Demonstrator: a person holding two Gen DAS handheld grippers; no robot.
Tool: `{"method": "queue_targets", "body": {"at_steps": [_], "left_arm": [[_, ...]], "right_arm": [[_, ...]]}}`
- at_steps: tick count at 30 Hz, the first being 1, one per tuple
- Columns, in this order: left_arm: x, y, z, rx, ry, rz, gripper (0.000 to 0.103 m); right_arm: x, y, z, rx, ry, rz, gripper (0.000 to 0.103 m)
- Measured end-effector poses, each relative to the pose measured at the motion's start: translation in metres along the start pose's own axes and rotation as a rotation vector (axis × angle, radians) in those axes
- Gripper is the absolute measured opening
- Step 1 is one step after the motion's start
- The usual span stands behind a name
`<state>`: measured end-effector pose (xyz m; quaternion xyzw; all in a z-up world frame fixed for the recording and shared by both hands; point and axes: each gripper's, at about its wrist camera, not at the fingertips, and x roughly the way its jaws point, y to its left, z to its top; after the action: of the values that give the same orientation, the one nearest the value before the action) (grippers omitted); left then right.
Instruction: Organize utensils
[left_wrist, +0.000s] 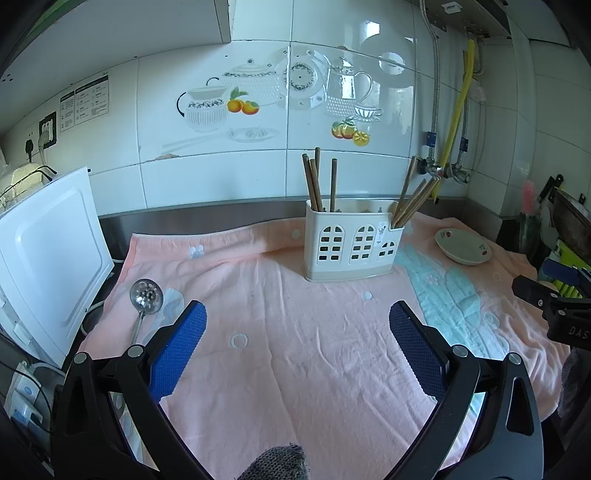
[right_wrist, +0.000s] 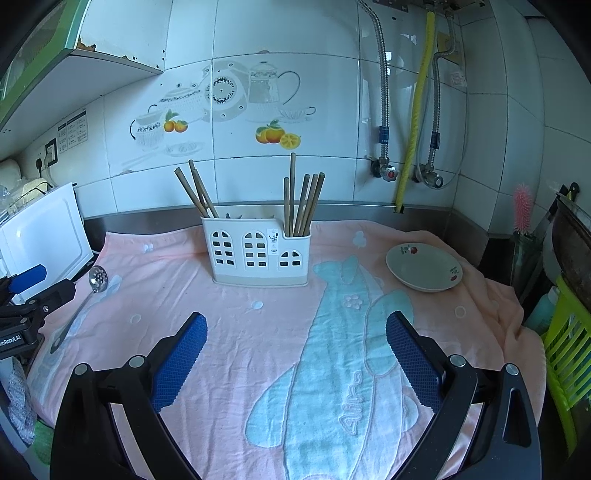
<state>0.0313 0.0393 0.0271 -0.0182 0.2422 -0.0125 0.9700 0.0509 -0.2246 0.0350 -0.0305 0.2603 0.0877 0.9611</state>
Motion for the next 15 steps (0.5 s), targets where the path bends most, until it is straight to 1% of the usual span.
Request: {"method": "queue_targets", "body": {"at_steps": [15], "left_arm": [[-0.0018, -0.004, -0.0007, 0.01, -0.004, -0.008, 0.098]], "right_arm": [[-0.0004, 0.0001, -0.001, -0.001, 0.0, 0.002, 0.094]]}}
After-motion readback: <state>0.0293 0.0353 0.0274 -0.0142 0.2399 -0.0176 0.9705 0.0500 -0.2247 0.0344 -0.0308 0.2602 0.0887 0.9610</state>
